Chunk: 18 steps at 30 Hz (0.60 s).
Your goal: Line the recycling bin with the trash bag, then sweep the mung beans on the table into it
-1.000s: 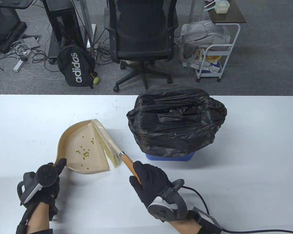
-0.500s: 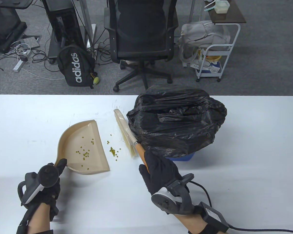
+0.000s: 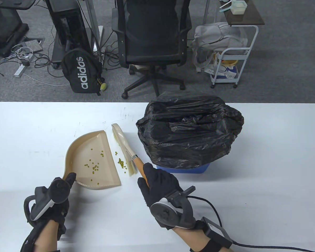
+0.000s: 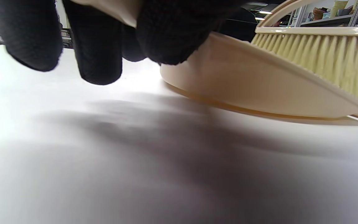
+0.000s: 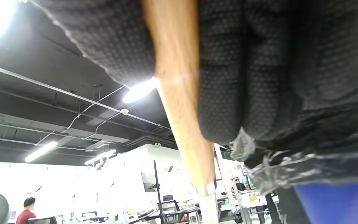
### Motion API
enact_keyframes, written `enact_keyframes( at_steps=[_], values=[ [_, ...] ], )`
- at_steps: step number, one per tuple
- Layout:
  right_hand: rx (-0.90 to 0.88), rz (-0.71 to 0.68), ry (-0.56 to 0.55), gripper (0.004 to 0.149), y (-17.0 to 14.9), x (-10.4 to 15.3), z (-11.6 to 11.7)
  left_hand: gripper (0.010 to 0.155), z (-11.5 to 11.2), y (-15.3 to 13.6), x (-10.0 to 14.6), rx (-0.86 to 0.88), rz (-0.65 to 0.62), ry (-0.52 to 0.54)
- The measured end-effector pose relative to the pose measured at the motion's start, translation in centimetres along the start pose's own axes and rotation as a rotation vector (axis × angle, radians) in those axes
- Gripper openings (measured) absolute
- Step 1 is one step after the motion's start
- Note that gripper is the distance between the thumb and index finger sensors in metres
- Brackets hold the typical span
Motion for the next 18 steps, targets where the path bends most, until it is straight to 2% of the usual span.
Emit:
enact_keyframes(
  at_steps=[4, 9, 13, 18],
  values=[
    [-0.076, -0.006, 0.003, 0.055, 0.6, -0.2, 0.5, 0.07, -0.2, 0.3, -0.1, -0.004, 0.0, -0.005],
    [-0.104, -0.09, -0.029, 0.055, 1.8, -0.1, 0.5, 0.07, -0.2, 0.2, -0.1, 0.003, 0.002, -0.005],
    [-0.141, -0.102, -0.057, 0.055, 1.8, 0.1, -0.7, 0.071, -0.1, 0.0, -0.2, 0.021, 0.009, -0.009],
    [-0.051, -0.115, -0.082, 0.055, 1.2, 0.1, -2.1, 0.071, 0.1, -0.2, -0.2, 0.024, 0.012, -0.005]
  ],
)
Point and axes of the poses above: the tracker on the back of each hand, its own y axis roughly to the thumb side, its own x axis roughly from the fingertips to the wrist, z = x × y, the point moved 5 cm from there along -x, roughly from the wrist to the fingertips, and after that the axes turned 10 degrees about x, right-handed, at the moved point
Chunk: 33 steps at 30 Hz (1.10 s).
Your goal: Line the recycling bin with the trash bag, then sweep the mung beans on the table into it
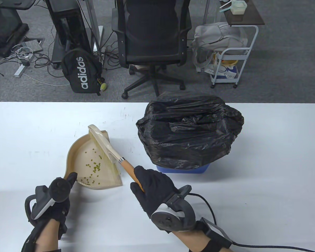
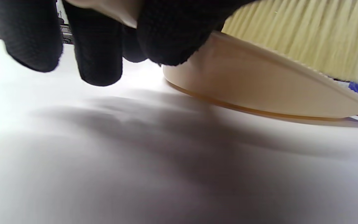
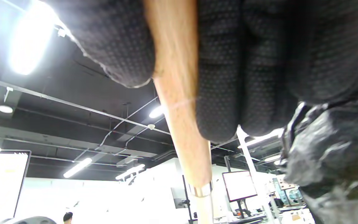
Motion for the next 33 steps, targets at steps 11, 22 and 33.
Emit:
enact_keyframes(
  at_steps=[11, 22, 33],
  values=[
    [-0.001, 0.058, 0.081, 0.055, -1.2, 0.9, 1.8, 0.07, 0.3, -0.3, 0.2, -0.022, 0.005, 0.009],
    [-0.145, -0.015, 0.032, 0.055, 1.1, 0.4, 1.9, 0.071, 0.2, -0.4, 0.2, -0.004, 0.013, 0.0],
    [0.097, -0.033, 0.041, 0.055, 0.8, 0.5, 1.5, 0.071, 0.2, -0.6, 0.1, 0.017, 0.013, -0.006]
  ],
)
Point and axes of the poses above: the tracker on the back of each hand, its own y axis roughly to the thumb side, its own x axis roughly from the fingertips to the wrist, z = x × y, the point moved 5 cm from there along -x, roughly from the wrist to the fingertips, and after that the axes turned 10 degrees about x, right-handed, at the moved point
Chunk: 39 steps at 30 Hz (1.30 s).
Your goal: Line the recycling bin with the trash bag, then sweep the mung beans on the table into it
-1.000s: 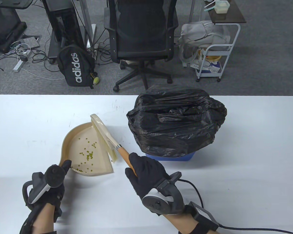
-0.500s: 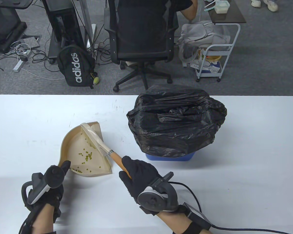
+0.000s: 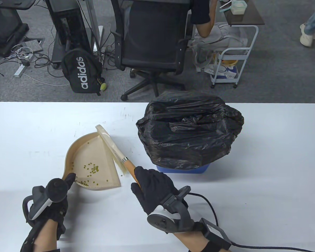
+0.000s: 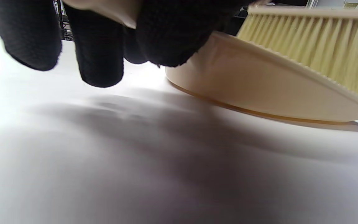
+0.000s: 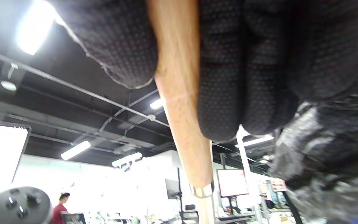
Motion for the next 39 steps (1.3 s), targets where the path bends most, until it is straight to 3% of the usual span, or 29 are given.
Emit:
enact_keyframes(
  at_steps=[4, 9, 17, 23, 28, 39],
  values=[
    [0.025, -0.015, 0.008, 0.055, 0.4, 0.5, 0.6, 0.07, 0.1, 0.1, 0.1, -0.023, -0.003, 0.005],
    [-0.099, 0.033, 0.011, 0.055, 0.9, 0.4, 1.1, 0.071, 0.0, 0.3, 0.2, -0.026, -0.007, -0.007],
    [-0.219, -0.012, -0.017, 0.055, 2.1, 0.0, 0.9, 0.071, -0.1, 0.3, 0.2, -0.025, -0.006, -0.001],
    [-0.119, -0.035, -0.05, 0.055, 1.2, -0.1, -0.5, 0.071, -0.1, 0.1, 0.1, -0.009, -0.003, -0.004],
    [-0.059, -0.032, -0.005, 0.055, 0.6, 0.0, 0.3, 0.071, -0.3, 0.2, 0.0, -0.012, -0.005, -0.004],
    [-0.259, -0.004, 0.01, 0.055, 2.2, -0.6, 1.1, 0.071, -0.4, 0.1, 0.0, 0.011, -0.009, -0.008]
  ],
)
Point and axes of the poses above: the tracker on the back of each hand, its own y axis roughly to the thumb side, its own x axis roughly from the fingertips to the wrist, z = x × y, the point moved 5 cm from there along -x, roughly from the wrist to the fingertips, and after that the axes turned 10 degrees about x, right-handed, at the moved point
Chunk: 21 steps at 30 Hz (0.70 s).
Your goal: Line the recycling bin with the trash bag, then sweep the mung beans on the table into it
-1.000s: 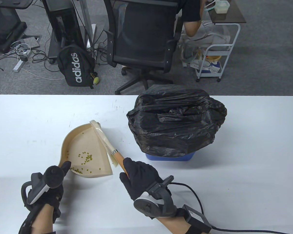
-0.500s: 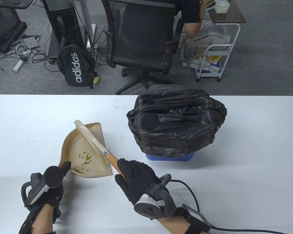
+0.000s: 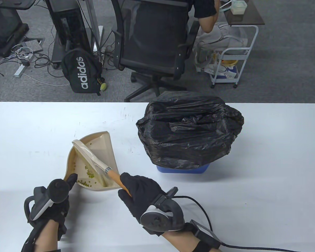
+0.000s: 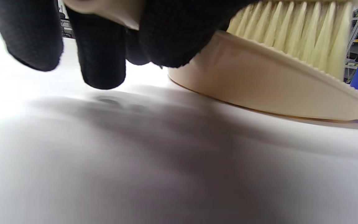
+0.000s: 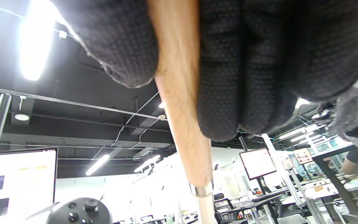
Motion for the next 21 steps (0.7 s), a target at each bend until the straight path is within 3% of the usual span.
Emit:
enact_keyframes(
  at_steps=[5, 10, 17, 21],
  values=[
    [0.076, -0.034, -0.049, 0.055, 0.1, -0.2, -1.3, 0.071, -0.1, -0.2, -0.1, 0.016, -0.005, -0.016],
    [0.125, -0.003, -0.059, 0.055, -2.0, 0.2, -2.9, 0.07, 0.1, -0.5, 0.0, 0.048, -0.022, -0.013],
    [0.208, 0.001, -0.031, 0.054, -4.8, 2.6, -4.7, 0.077, 1.2, -1.0, 0.4, 0.012, -0.005, 0.096],
    [0.217, 0.0, -0.029, 0.054, -5.6, 4.1, -5.5, 0.079, 0.1, -0.9, -0.1, 0.009, 0.008, 0.038]
  ],
)
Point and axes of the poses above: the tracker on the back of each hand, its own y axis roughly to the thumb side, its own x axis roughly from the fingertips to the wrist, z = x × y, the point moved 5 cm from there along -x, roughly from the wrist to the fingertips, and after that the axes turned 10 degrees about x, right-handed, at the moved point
